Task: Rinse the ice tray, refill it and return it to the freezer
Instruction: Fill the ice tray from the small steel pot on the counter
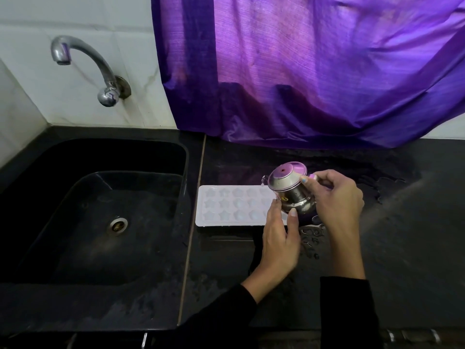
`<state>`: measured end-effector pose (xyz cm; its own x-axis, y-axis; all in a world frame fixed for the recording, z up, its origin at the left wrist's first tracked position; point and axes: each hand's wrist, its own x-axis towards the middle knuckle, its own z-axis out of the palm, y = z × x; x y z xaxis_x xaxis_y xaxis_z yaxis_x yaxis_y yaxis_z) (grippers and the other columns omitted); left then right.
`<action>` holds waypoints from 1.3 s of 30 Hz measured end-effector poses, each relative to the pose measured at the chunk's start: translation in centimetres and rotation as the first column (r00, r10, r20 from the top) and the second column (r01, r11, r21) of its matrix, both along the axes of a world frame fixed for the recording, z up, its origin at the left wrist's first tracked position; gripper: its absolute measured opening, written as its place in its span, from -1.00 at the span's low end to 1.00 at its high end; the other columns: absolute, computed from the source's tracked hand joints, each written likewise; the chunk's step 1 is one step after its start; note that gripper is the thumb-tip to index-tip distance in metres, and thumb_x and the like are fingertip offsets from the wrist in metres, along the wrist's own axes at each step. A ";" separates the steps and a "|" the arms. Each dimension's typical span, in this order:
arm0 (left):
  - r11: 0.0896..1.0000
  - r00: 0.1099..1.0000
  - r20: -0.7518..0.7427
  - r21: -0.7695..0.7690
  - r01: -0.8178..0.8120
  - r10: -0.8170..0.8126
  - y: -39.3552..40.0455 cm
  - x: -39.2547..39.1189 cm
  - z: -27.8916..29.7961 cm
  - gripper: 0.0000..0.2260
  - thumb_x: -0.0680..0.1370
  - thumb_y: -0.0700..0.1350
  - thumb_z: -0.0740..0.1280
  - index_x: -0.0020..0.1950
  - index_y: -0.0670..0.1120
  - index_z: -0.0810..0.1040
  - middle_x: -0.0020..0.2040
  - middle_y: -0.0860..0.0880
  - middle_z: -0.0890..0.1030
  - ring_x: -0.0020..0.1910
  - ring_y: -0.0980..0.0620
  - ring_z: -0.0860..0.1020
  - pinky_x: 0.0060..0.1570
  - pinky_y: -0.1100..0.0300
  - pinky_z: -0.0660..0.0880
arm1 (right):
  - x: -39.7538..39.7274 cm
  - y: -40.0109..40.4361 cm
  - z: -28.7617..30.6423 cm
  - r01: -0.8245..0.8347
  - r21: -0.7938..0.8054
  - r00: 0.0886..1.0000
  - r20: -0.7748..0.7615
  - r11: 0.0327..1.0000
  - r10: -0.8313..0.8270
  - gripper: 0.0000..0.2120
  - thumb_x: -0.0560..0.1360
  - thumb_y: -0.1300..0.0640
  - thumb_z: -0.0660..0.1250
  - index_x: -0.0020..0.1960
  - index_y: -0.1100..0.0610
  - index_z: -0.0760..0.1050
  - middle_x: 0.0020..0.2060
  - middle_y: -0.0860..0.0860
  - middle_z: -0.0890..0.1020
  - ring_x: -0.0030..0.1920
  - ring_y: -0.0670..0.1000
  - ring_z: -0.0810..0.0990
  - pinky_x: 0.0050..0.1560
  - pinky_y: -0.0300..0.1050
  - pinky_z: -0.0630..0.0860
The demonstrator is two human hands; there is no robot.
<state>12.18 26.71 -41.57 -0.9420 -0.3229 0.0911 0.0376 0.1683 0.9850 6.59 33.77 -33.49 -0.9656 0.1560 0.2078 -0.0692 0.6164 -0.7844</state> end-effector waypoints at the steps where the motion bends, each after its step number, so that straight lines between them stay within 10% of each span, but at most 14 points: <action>1: 1.000 1.000 0.009 0.000 0.002 -0.002 0.0 0.1 -0.1 -0.59 0.64 0.00 0.11 0.49 -0.03 0.22 0.42 0.09 0.35 0.37 0.32 0.25 0.34 0.40 0.19 | 0.1 -0.1 0.0 -0.001 0.008 1.000 0.007 1.000 0.001 -0.92 0.45 -0.07 0.42 -0.14 -0.08 0.56 -0.29 -0.12 0.63 -0.22 -0.05 0.64 -0.15 0.12 0.61; 21: 1.000 0.999 0.052 -0.007 -0.013 0.013 -0.4 0.6 -0.1 -0.60 0.64 0.02 0.10 0.47 -0.05 0.27 0.32 0.17 0.38 0.24 0.37 0.29 0.17 0.57 0.17 | 0.9 -0.5 0.3 -0.007 0.078 1.000 0.020 0.997 0.006 -0.86 0.46 -0.09 0.40 -0.10 -0.02 0.58 -0.33 -0.11 0.58 -0.17 0.03 0.62 -0.06 -0.01 0.51; 30: 1.000 1.000 0.017 -0.007 -0.016 0.016 -0.6 0.6 -0.1 -0.58 0.62 0.06 0.08 0.46 -0.02 0.28 0.33 0.09 0.45 0.31 0.25 0.37 0.30 0.29 0.30 | 1.1 -0.5 0.2 0.005 0.013 1.000 0.014 1.000 -0.006 -0.89 0.46 -0.08 0.40 -0.11 -0.05 0.57 -0.28 -0.09 0.63 -0.21 0.01 0.64 -0.15 0.16 0.60; 35: 0.999 1.000 0.004 -0.022 -0.028 0.028 -1.0 0.7 0.1 -0.62 0.64 0.00 0.10 0.46 0.00 0.25 0.30 0.25 0.37 0.24 0.52 0.26 0.21 0.55 0.19 | 1.2 -0.5 0.5 -0.002 -0.031 1.000 0.019 1.000 0.003 -0.86 0.47 -0.08 0.39 -0.11 -0.02 0.55 -0.29 -0.15 0.60 -0.22 -0.04 0.62 -0.14 0.16 0.61; 39: 0.999 0.999 0.013 -0.016 -0.035 0.036 -1.2 0.5 0.1 -0.51 0.63 0.10 0.06 0.52 -0.05 0.16 0.48 0.05 0.29 0.46 0.19 0.20 0.45 0.11 0.19 | 1.1 -0.7 0.6 -0.019 -0.053 1.000 0.021 0.998 0.020 -0.85 0.46 -0.07 0.39 -0.08 0.00 0.57 -0.28 -0.17 0.60 -0.21 -0.08 0.61 -0.15 0.18 0.61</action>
